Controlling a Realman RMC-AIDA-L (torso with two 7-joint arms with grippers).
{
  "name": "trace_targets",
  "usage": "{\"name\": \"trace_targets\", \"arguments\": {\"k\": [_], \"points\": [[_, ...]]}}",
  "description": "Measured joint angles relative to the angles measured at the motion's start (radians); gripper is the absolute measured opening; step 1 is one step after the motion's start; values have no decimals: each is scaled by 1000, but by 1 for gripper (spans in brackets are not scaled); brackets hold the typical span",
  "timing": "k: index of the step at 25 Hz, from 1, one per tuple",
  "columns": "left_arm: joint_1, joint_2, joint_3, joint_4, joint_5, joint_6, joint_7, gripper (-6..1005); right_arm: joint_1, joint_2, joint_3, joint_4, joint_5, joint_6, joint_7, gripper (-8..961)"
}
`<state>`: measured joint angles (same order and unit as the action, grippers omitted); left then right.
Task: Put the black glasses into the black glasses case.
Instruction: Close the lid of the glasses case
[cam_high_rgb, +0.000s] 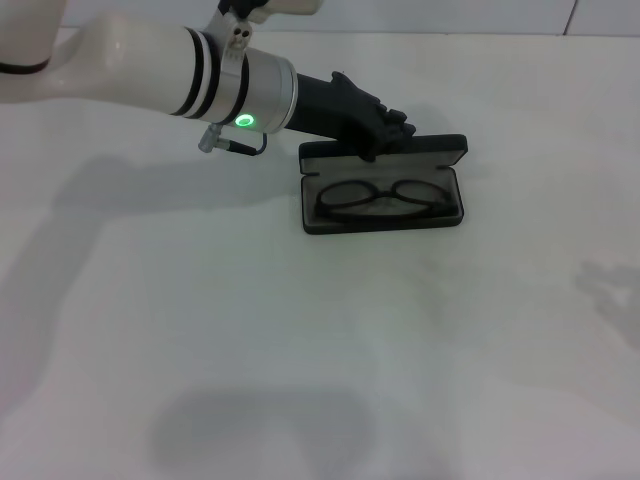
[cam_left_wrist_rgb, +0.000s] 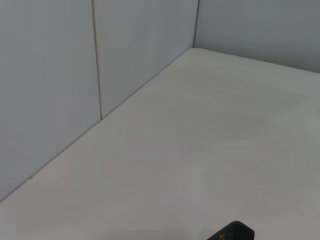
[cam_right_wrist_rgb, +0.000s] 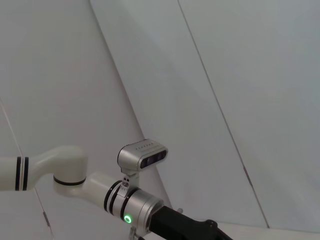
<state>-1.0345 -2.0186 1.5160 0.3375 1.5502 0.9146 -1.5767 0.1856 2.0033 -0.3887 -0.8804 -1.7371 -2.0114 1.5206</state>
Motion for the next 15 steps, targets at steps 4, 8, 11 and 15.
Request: {"name": "trace_targets", "arguments": {"k": [4,8,11,15], "points": [[4,-3,-1,2,1,-5,0,174,2,0,1,15,-9,4,-8,187],[5,-7,1,2,11,-25,0,176,5,0,1,29,-15,5,-18,188],[6,-13,2,0,22,-39,0,177,5,0,2,38,-18,5,-24,189],[8,-19,0,0,33,-45,0,187,8,0,2,40,-23,6,-25,191]]}}
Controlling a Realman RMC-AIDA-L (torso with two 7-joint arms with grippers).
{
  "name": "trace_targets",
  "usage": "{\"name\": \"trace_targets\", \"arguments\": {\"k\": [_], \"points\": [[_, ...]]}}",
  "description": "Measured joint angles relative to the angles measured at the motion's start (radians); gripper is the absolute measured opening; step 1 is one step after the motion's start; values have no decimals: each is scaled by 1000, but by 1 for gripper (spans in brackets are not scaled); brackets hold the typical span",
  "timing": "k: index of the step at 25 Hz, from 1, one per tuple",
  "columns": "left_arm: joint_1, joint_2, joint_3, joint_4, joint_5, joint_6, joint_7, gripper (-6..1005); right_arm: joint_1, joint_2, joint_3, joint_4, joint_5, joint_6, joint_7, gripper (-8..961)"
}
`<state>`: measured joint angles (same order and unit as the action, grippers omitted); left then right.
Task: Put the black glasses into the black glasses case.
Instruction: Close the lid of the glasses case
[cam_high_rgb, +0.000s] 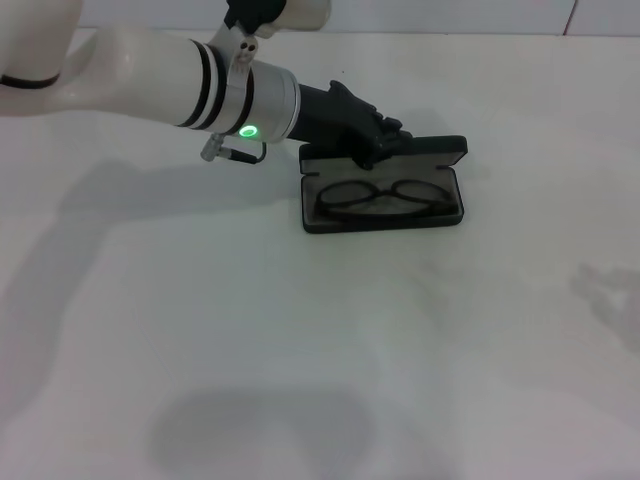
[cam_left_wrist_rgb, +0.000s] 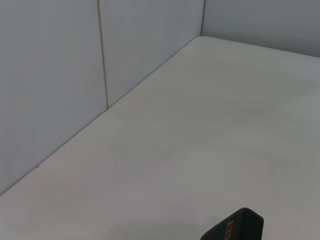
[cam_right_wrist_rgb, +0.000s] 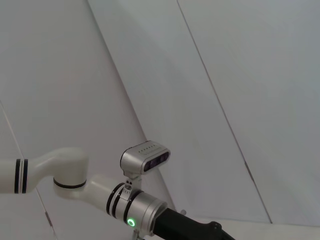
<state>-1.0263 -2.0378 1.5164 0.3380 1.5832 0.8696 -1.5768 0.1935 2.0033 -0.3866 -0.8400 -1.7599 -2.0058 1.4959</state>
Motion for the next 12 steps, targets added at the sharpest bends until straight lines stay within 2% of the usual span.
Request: {"name": "trace_targets", "arguments": {"k": [12], "points": [[40,-7,0,23,5,67,3,217,4,0,0,15,-1,1,-11,195]]}}
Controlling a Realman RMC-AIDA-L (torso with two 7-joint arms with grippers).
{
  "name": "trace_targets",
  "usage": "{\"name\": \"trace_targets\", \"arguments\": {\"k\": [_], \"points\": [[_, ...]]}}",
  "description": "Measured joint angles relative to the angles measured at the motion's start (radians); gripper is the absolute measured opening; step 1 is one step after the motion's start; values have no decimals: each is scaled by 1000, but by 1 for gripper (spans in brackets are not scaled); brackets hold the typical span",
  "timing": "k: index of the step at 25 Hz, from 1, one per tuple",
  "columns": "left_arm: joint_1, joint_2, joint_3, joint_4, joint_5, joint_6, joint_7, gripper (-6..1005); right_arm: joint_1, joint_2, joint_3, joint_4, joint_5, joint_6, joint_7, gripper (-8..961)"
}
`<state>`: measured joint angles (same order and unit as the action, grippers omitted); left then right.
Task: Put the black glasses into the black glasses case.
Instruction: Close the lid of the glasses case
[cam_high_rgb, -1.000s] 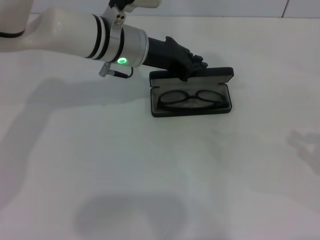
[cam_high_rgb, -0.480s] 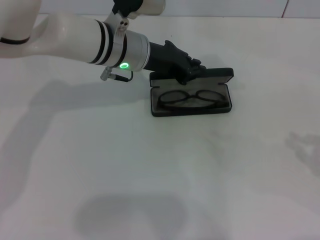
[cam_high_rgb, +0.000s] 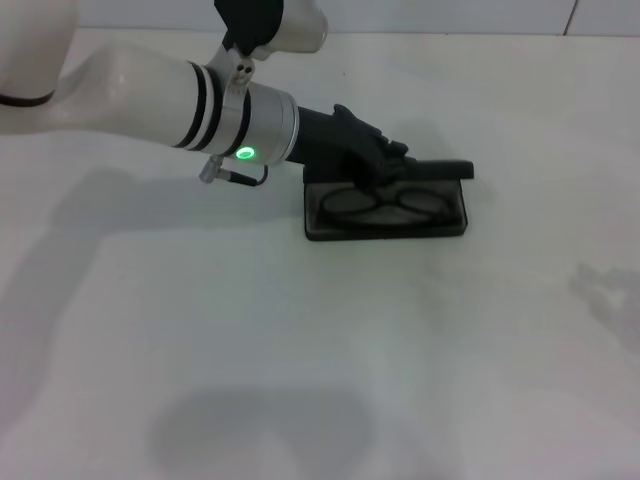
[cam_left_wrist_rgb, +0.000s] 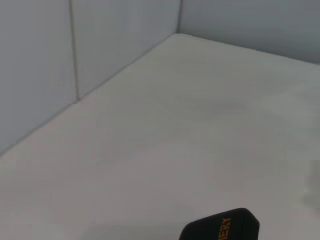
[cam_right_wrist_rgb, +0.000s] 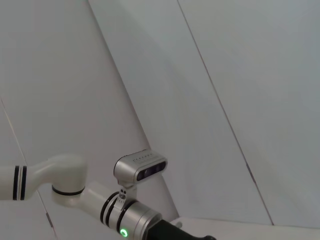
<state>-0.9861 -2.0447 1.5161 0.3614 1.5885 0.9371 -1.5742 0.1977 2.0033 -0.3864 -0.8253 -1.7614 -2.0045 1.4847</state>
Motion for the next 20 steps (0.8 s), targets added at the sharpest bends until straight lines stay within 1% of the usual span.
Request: {"name": "trace_targets", "arguments": {"k": [6,11,15,17,19,20], "points": [[22,-1,2,11,0,43,0,232,11,2,0,0,0,0,-1,198],[34,-19,8,3,25,65,0,245,16,4,0,0,0,0,-2,200],[57,-38,4,20,45,78,14,255,20,5,0,9,0,0,-9,201],[85,-41,3,75,44,102,17,260,17,4,0,14,1,-2,-15,202],[136,-42,0,195,37,156,9,265,10,2,2,14,1,-8,-22,203],[172,-42,-5,272,29,188,1,267,5,1,3,14,1,-12,-30,203]]}}
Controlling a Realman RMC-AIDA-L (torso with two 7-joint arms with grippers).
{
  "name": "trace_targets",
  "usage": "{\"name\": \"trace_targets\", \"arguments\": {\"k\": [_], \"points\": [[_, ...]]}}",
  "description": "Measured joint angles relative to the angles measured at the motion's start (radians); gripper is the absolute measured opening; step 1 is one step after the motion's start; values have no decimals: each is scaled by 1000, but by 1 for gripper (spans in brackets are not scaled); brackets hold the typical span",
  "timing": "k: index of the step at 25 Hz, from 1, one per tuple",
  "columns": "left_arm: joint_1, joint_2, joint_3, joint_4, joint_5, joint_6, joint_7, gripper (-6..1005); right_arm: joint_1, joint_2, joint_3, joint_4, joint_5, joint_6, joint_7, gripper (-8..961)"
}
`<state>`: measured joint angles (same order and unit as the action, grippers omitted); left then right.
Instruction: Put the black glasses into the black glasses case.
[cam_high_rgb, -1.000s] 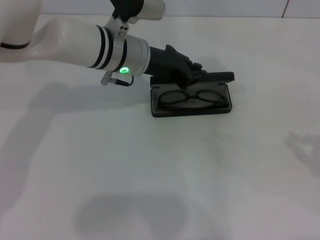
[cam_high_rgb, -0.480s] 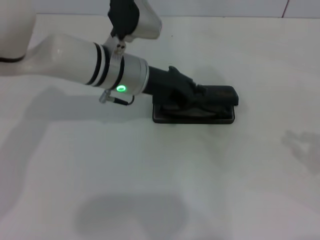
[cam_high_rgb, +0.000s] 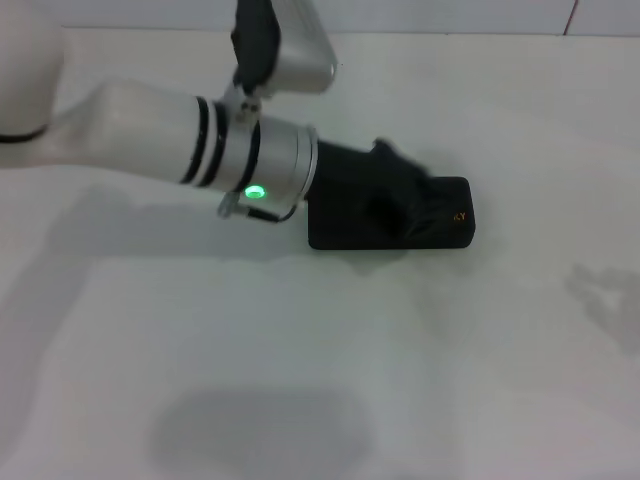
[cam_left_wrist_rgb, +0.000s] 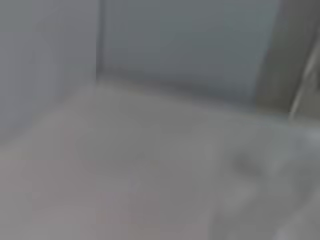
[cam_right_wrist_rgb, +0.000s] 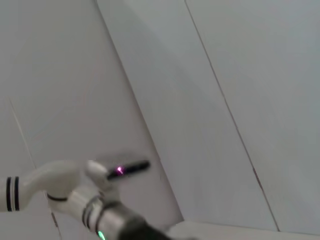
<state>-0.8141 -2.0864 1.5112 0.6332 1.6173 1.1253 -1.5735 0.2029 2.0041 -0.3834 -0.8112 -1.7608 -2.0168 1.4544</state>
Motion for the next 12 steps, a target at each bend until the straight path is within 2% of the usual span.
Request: {"name": "trace_targets", "arguments": {"k": [3,5,7,9,12], "points": [[128,4,-46,221,-45,127,-23,275,3,-1,-12,0,-9,-11,-28,204],[187,11,-125,292,-87,270,3,280,20,3,-44,0,-17,-14,-50,205],[225,12,-215,295,-140,422,78,285,38,9,-76,2,-17,-23,-77,206],[263,9,-309,252,-201,555,143,361,65,15,-110,10,-13,-47,-106,237],[304,21,-367,214,-227,635,146,475,121,20,-183,51,43,-89,-137,332]]}}
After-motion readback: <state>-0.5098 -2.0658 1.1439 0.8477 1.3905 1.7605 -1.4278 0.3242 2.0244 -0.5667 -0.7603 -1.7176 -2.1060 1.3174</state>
